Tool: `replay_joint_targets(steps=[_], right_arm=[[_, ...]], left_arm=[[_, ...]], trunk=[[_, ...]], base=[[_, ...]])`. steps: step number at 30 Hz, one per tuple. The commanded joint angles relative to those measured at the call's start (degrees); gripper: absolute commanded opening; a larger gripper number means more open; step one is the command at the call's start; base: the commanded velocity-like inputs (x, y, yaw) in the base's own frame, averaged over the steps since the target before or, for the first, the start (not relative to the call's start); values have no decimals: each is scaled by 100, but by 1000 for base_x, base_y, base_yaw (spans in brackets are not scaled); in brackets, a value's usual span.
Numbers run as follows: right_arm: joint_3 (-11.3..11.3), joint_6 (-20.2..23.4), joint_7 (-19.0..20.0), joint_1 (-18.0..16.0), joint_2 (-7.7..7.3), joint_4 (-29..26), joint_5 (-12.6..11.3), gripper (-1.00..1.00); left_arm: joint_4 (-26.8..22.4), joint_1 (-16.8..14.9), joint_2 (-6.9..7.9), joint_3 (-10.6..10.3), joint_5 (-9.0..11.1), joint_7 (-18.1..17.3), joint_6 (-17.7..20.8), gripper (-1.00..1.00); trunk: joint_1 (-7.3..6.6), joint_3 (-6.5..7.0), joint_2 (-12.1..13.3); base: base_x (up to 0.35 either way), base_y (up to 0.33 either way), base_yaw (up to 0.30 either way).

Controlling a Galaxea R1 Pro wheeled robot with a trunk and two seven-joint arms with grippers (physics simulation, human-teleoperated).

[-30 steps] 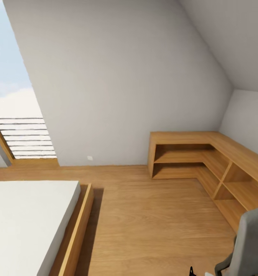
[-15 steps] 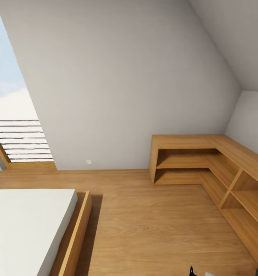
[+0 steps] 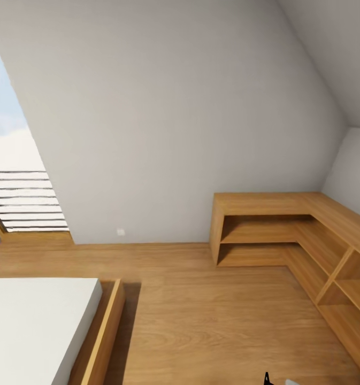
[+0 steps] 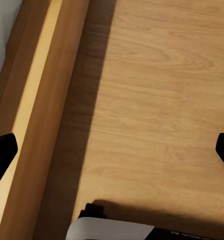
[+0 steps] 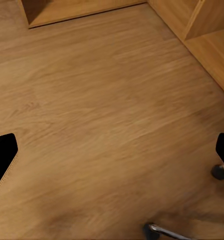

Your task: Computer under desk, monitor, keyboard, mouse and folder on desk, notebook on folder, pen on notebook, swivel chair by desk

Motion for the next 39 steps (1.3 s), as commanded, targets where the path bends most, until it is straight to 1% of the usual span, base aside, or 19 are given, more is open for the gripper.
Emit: replay_joint_targets(steps=[1, 34, 39], right_arm=[[49, -1, -47, -3, -2, -4, -8, 100], [47, -49, -49, 1, -6, -7, -5, 100], [46, -158, -47, 6, -7, -6, -1, 100]], left_arm=[[1, -5, -6, 48, -60, -11, -18, 100], [-1, -5, -15, 75, -17, 21, -43, 100], [-2, -5, -19, 75, -16, 26, -41, 100]], trunk=[[5, -9, -6], [5, -9, -6], [-105, 81, 194]], base=[[326, 0, 0], [327, -6, 0], [325, -102, -1]])
